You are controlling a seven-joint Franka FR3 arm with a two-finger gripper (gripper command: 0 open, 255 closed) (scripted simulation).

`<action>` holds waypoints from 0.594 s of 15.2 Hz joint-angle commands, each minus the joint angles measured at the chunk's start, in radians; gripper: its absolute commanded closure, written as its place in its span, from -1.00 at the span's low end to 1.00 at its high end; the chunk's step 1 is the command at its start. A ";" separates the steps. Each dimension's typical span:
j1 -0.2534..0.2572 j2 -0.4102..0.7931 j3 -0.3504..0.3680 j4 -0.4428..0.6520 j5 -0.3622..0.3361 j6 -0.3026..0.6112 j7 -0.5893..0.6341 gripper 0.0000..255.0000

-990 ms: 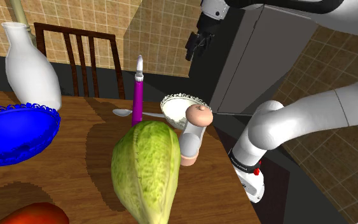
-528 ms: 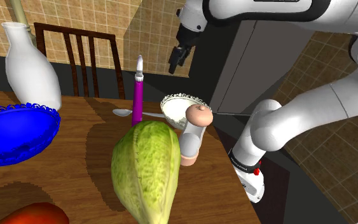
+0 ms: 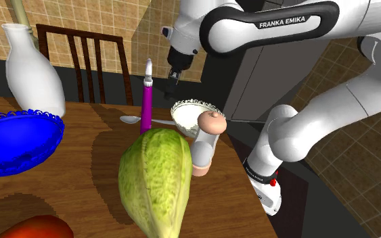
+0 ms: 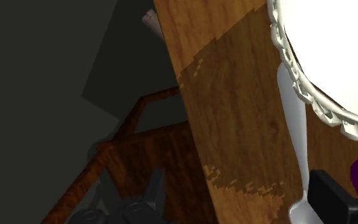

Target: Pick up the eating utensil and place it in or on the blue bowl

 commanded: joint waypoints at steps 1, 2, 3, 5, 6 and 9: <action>0.031 0.029 0.027 -0.010 -0.001 0.041 -0.022 -1.00; 0.046 0.042 0.040 -0.018 -0.003 0.062 -0.033 -1.00; 0.060 0.055 0.053 -0.025 -0.004 0.083 -0.044 -1.00; 0.088 0.081 0.079 -0.040 -0.009 0.124 -0.066 -1.00; 0.095 0.087 0.085 -0.044 -0.010 0.135 -0.071 -1.00; 0.091 0.112 0.088 -0.064 -0.016 0.180 -0.067 -1.00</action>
